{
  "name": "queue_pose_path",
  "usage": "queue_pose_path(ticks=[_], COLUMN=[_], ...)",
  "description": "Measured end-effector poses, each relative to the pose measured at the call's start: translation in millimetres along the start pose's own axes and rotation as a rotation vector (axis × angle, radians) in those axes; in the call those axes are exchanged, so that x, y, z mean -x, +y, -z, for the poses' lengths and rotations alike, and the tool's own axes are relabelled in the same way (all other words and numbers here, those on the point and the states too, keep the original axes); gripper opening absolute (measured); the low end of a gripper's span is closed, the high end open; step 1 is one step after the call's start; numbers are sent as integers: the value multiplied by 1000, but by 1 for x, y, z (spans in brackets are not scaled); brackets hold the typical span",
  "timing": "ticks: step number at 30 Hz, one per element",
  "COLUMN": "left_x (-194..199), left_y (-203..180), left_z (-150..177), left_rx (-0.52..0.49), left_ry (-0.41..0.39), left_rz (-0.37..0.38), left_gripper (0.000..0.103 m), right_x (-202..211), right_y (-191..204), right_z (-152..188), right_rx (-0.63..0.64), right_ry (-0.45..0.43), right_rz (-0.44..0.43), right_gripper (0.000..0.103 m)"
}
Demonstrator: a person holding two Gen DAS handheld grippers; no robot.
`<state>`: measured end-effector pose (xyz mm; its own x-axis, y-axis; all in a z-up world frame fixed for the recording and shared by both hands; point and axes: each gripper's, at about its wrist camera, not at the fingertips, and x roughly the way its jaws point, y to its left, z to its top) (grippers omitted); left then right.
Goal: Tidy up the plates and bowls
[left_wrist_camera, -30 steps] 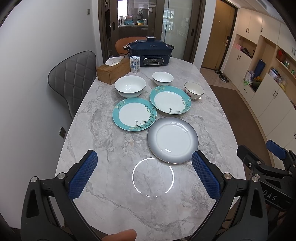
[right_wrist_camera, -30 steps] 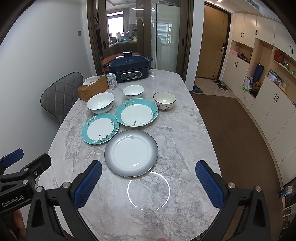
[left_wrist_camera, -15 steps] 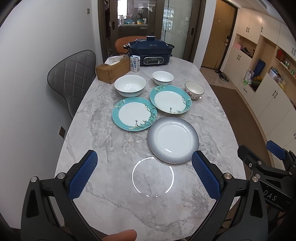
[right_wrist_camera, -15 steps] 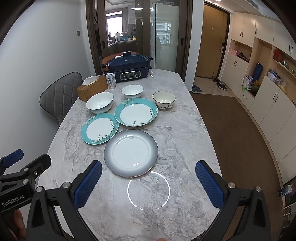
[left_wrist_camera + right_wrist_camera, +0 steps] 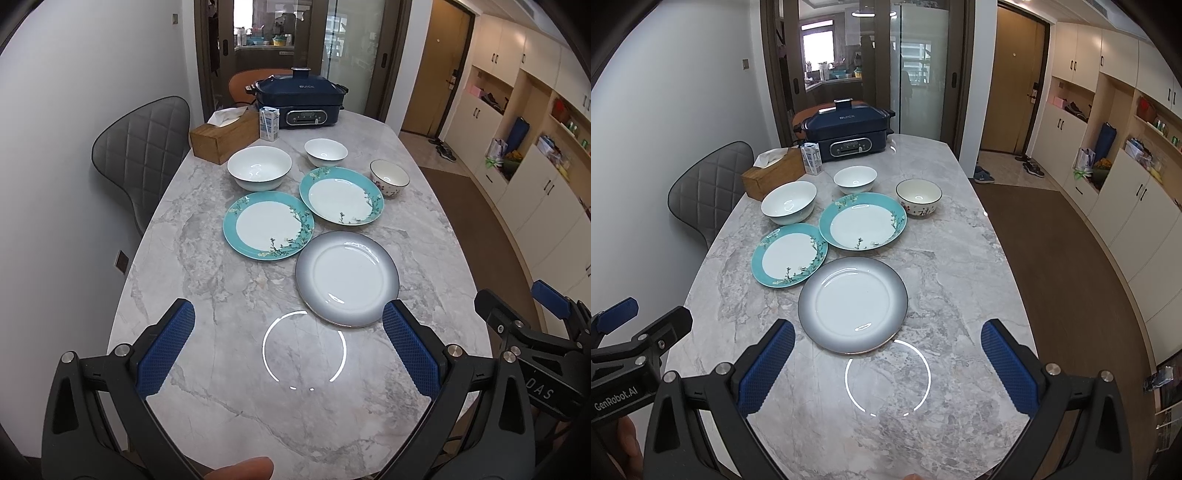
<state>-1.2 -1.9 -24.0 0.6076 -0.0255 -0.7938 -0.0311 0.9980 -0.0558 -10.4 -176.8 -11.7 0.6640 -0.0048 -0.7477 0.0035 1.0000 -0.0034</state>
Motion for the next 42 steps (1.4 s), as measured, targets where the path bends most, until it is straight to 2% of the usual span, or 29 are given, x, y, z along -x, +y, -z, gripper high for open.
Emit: queue_pose_path(ticks=[4,8,14,20,23,25,28,32,35,38,42], left_x=[-5,-19,-77,-159,-198,-221,-263,-305,-325,-342,-358], left_y=[5,13,29,35,40,41,38,39,33,30,24], left_z=[-4,-8,-6,0,0,-2,-1,4,6,6,2], left_rx=[-5,-5,2,55,136,152,189,268,263,270,295], left_ry=[11,34,142,260,286,272,347,417,456,491,518], left_rz=[12,51,103,116,152,164,189,224,230,237,270], left_gripper=[103,103,102,102,101,101,101,90,73,66,63], right_x=[4,-11,-40,-106,-150,-179,-223,-270,-291,-307,-323], right_y=[3,6,-3,-25,-32,-38,-49,-58,-63,-67,-71], right_z=[-3,-1,-2,-8,-16,-20,-23,-26,-24,-22,-18], right_rx=[-4,-13,-59,-51,-30,-30,-47,-29,-19,-27,-19], right_ry=[3,13,90,181,236,275,330,394,428,457,486], right_rz=[7,16,-29,-81,-166,-222,-287,-352,-412,-472,-507], right_gripper=[103,103,103,103,102,101,95,79,78,75,70])
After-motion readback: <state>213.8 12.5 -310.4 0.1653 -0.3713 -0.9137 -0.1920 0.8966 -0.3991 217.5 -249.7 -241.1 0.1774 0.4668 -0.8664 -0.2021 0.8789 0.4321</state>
